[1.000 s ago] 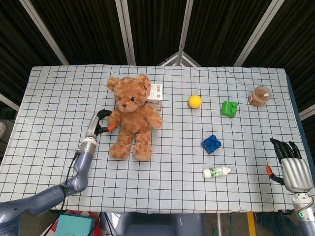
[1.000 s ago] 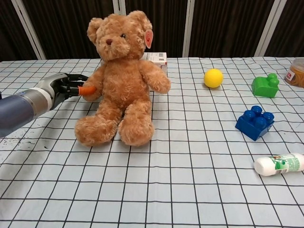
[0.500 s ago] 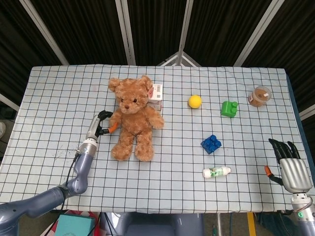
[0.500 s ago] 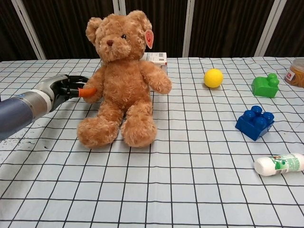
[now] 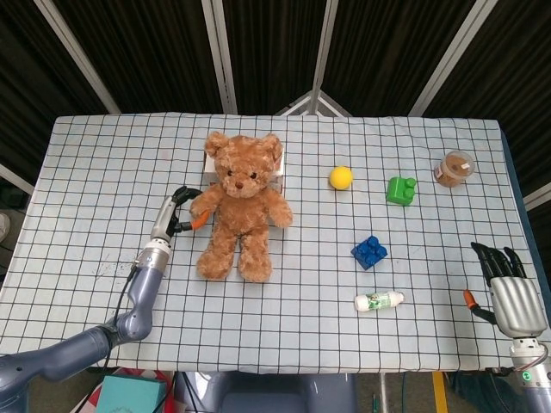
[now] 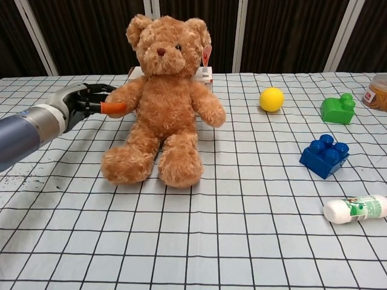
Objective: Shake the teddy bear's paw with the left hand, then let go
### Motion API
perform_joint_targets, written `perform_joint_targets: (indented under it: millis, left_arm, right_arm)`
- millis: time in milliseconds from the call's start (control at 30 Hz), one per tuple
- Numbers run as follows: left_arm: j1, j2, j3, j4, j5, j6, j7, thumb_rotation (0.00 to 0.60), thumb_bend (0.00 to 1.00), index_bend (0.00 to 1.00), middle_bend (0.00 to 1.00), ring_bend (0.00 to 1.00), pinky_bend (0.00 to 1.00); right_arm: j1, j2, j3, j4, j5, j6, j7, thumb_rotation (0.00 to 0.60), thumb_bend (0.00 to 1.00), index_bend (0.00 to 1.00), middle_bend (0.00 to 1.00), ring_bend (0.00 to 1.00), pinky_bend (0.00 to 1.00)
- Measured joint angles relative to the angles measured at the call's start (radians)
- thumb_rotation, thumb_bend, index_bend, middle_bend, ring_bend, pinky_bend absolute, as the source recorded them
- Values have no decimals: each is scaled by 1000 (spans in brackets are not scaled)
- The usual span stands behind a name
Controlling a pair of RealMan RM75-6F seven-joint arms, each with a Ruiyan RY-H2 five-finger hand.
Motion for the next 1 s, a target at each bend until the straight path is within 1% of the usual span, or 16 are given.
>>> perform_joint_targets:
  millis: [33,67,167,300,333,400,433,533,633,667,733,767,833,1000]
  left_arm:
    - [1,3,4,2,-1,-9,1,600,31,17,30,0,22]
    - [2,8,11,5,0,-23,2,600,2,0,1,0,17]
    - [8,31,41,12,18,-56,12,600,0,0,0,0,16]
    - [23,55,51,-6,58,-35,6,600,0,0,3,0,17]
    - [28,63,53,-18,69,-27,3,600,9,3,26,0,23]
    - [47,87,59,-59,94,0,-7,600,70,37,105,0,40]
    - [58,99,62,-81,109,18,-11,600,135,71,150,0,50]
    - [107,134,78,-155,159,115,-16,600,263,154,170,0,52]
    - [174,172,110,-220,223,255,9,600,290,168,163,0,52]
    - [204,191,130,-241,249,314,34,600,299,172,157,0,52]
    - [241,217,159,-262,279,391,93,600,306,179,145,0,52]
    - [260,236,179,-271,294,425,146,600,307,180,133,0,52]
    - [286,267,211,-281,312,454,243,600,307,181,119,0,52]
    - [358,367,294,-307,358,527,564,600,307,182,112,0,52]
  right_arm:
    - [0,0,0,0,0,0,0,600,367,8,136,128,63]
    - [-1,0,0,0,1,0,0,600,367,8,136,128,63]
    - [1,1,-1,-2,1,-3,4,600,366,8,136,128,64]
    - [4,1,-2,-4,0,-11,9,600,367,8,136,128,64]
    - [4,1,-2,-4,1,-11,7,600,367,9,137,128,64]
    - [4,1,-3,-4,0,-10,8,600,367,8,137,128,63]
    - [4,1,-3,-5,-2,-10,8,600,367,8,136,128,63]
    - [3,2,-5,-7,-7,-6,12,600,367,9,136,128,63]
    - [2,3,-7,-12,-13,-2,10,600,367,8,136,128,63]
    - [2,4,-8,-13,-15,-1,9,600,367,8,136,128,63]
    - [2,3,-10,-17,-20,0,6,600,367,8,136,128,64]
    - [2,3,-11,-18,-22,1,5,600,367,8,136,128,63]
    - [3,3,-11,-20,-24,2,-4,600,367,8,136,128,63]
    - [3,-3,-7,-20,-19,6,-34,600,367,8,137,128,63]
